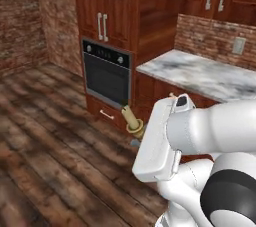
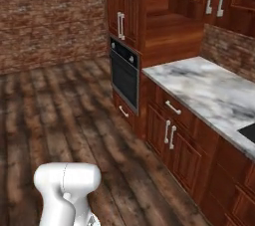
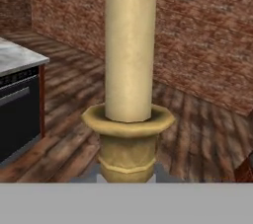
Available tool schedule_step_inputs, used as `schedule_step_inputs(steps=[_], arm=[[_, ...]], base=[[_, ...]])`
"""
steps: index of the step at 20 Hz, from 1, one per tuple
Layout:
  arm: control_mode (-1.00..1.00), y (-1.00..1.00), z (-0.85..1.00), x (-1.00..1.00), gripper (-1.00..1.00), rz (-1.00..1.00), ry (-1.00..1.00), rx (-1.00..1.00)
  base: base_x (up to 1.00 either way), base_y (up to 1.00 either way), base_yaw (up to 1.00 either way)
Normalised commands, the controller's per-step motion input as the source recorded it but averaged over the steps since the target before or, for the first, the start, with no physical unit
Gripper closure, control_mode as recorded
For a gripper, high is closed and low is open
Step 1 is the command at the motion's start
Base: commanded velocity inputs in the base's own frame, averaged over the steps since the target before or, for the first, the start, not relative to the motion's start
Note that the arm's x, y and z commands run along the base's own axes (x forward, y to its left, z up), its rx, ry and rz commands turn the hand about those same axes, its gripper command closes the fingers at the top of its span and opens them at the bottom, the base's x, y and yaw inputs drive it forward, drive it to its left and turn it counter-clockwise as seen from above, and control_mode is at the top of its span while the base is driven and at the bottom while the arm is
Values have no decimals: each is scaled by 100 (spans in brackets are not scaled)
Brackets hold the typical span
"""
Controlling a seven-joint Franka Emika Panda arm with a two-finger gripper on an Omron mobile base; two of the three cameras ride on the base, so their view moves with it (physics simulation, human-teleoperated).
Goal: Get the candle and the beer from the cabinet and move them to the dining counter.
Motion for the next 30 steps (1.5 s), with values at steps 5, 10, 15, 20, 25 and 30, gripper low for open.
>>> schedule_step_inputs(steps=[5, 10, 15, 20, 25, 30], arm=[[100, 0, 0, 0, 100, 0, 0, 0], [100, 0, 0, 0, 100, 0, 0, 0], [100, 0, 0, 0, 100, 0, 0, 0], [100, 0, 0, 0, 100, 0, 0, 0], [100, 0, 0, 0, 100, 0, 0, 0], [100, 0, 0, 0, 100, 0, 0, 0]], base=[[24, 62, 45], [41, 30, 42], [70, 0, 39], [74, 0, 37], [75, 0, 37], [63, 14, 39]])
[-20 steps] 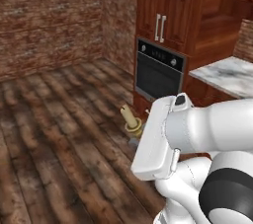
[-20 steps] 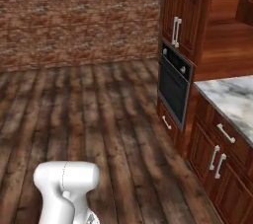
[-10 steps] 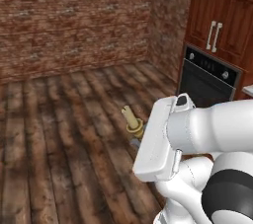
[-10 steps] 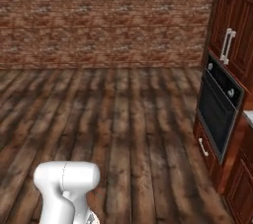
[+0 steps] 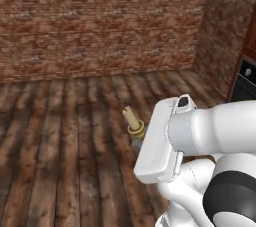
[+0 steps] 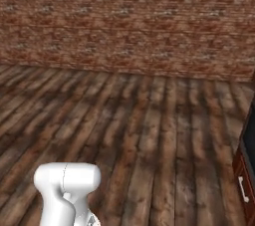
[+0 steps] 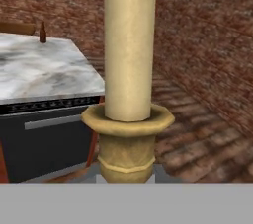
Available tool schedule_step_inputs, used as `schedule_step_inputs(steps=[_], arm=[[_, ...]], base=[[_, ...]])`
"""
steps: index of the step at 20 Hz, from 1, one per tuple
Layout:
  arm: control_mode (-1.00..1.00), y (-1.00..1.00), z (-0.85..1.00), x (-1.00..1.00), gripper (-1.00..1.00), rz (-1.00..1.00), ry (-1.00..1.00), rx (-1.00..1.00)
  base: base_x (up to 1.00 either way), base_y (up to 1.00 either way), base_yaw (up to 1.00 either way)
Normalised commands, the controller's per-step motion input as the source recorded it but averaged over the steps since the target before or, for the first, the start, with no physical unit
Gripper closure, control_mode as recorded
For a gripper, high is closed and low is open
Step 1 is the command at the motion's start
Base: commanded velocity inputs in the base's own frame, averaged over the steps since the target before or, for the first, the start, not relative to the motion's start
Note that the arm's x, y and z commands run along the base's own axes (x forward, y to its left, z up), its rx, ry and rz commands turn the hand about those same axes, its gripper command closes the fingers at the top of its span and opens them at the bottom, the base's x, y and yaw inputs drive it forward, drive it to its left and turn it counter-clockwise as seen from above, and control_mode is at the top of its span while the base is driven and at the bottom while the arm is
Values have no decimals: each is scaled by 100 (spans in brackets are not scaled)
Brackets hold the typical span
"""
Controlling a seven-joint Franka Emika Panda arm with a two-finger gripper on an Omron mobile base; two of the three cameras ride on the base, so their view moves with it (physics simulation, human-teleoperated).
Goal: Get the candle and the beer from the cabinet and move them to the dining counter.
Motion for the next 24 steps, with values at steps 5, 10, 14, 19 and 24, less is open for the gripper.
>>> schedule_step_inputs(steps=[5, 10, 14, 19, 24], arm=[[100, 0, 0, 0, 100, 0, 0, 0], [100, 0, 0, 0, 100, 0, 0, 0], [100, 0, 0, 0, 100, 0, 0, 0], [100, 0, 0, 0, 100, 0, 0, 0], [100, 0, 0, 0, 100, 0, 0, 0]], base=[[66, 18, 41], [66, 21, 41], [68, 13, 41], [62, 19, 42], [61, 21, 42]])
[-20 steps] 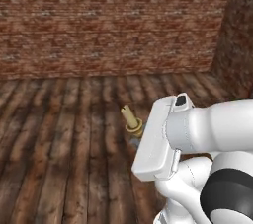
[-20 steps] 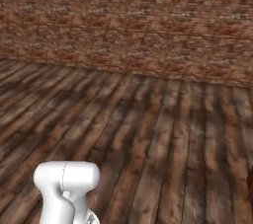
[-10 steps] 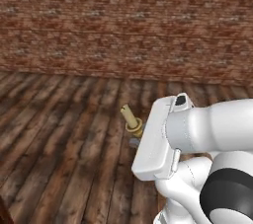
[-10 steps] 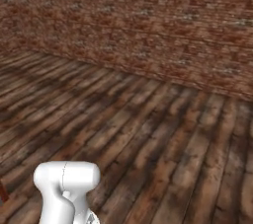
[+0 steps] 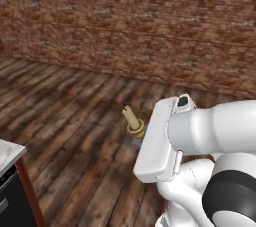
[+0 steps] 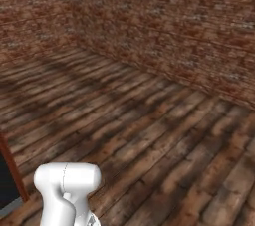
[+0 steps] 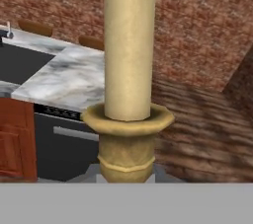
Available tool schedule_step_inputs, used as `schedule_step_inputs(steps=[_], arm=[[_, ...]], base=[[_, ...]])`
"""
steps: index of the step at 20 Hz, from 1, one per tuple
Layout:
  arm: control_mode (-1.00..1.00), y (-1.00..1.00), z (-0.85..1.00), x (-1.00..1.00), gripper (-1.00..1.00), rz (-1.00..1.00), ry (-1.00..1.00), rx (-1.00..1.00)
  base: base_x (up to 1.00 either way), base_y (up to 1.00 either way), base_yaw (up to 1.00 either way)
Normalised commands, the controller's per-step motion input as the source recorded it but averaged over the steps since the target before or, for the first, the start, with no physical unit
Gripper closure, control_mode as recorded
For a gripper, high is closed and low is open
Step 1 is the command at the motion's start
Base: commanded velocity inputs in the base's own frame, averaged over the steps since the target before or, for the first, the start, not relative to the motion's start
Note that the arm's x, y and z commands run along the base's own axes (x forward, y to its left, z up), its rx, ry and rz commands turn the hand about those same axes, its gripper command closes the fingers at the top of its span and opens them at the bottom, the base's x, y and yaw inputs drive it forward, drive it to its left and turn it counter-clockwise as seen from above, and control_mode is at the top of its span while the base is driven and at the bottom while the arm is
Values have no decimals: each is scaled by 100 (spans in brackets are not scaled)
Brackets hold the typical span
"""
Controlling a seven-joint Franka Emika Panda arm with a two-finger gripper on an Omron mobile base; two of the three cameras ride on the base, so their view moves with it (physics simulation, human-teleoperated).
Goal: Get the candle and the beer from the cabinet and move them to the dining counter.
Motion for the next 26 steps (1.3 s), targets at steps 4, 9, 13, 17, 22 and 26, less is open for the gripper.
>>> schedule_step_inputs(steps=[4, 9, 13, 17, 22, 26], arm=[[100, 0, 0, 0, 100, 0, 0, 0], [100, 0, 0, 0, 100, 0, 0, 0], [100, 0, 0, 0, 100, 0, 0, 0], [100, 0, 0, 0, 100, 0, 0, 0], [100, 0, 0, 0, 100, 0, 0, 0], [100, 0, 0, 0, 100, 0, 0, 0]], base=[[68, 23, 41], [78, 13, 40], [91, 0, 37], [91, 0, 35], [84, 0, 37], [74, 0, 41]])
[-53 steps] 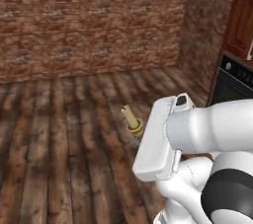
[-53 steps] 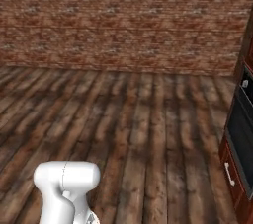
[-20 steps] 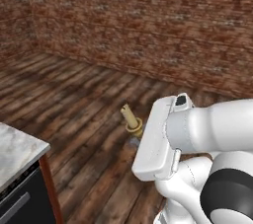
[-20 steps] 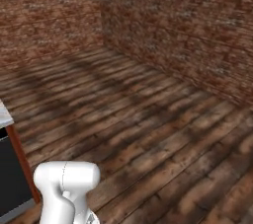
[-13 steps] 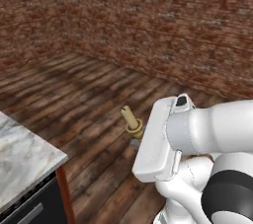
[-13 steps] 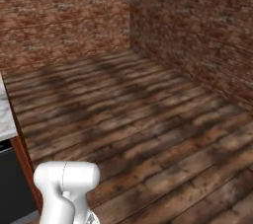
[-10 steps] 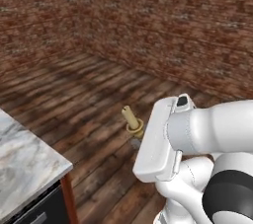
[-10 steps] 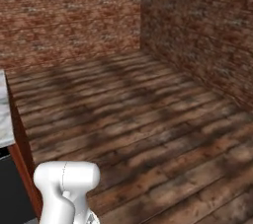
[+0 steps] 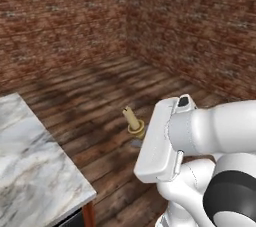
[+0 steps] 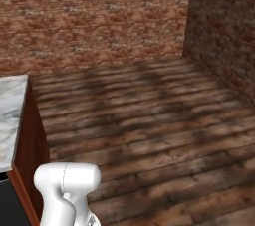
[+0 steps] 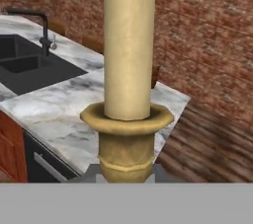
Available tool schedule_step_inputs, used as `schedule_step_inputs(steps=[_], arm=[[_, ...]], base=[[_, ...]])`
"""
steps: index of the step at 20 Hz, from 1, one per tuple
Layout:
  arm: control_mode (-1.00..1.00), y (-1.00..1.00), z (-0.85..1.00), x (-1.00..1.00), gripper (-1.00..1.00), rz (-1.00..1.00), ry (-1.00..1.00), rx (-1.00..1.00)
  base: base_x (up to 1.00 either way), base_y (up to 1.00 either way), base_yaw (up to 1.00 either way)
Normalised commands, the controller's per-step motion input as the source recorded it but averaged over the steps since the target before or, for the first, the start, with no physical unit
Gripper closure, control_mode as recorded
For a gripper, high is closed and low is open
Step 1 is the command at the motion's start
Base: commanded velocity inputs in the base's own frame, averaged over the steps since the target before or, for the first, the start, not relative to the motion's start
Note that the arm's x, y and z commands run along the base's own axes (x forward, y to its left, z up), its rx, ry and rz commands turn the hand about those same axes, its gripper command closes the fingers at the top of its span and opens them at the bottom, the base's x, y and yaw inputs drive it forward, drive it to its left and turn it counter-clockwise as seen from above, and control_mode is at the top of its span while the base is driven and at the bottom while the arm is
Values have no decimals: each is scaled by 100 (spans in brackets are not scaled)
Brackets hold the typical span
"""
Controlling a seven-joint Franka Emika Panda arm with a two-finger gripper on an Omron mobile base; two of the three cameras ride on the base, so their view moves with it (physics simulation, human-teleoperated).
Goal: Get the candle and the beer from the cabinet and move them to the dining counter.
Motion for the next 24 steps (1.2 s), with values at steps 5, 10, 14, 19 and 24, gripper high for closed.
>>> schedule_step_inputs(steps=[5, 10, 14, 19, 24], arm=[[100, 0, 0, 0, 100, 0, 0, 0], [100, 0, 0, 0, 100, 0, 0, 0], [100, 0, 0, 0, 100, 0, 0, 0], [100, 0, 0, 0, 100, 0, 0, 0], [100, 0, 0, 0, 100, 0, 0, 0]], base=[[54, -25, 42], [14, -63, 38], [9, -69, 35], [32, -69, 35], [63, -61, 35]])
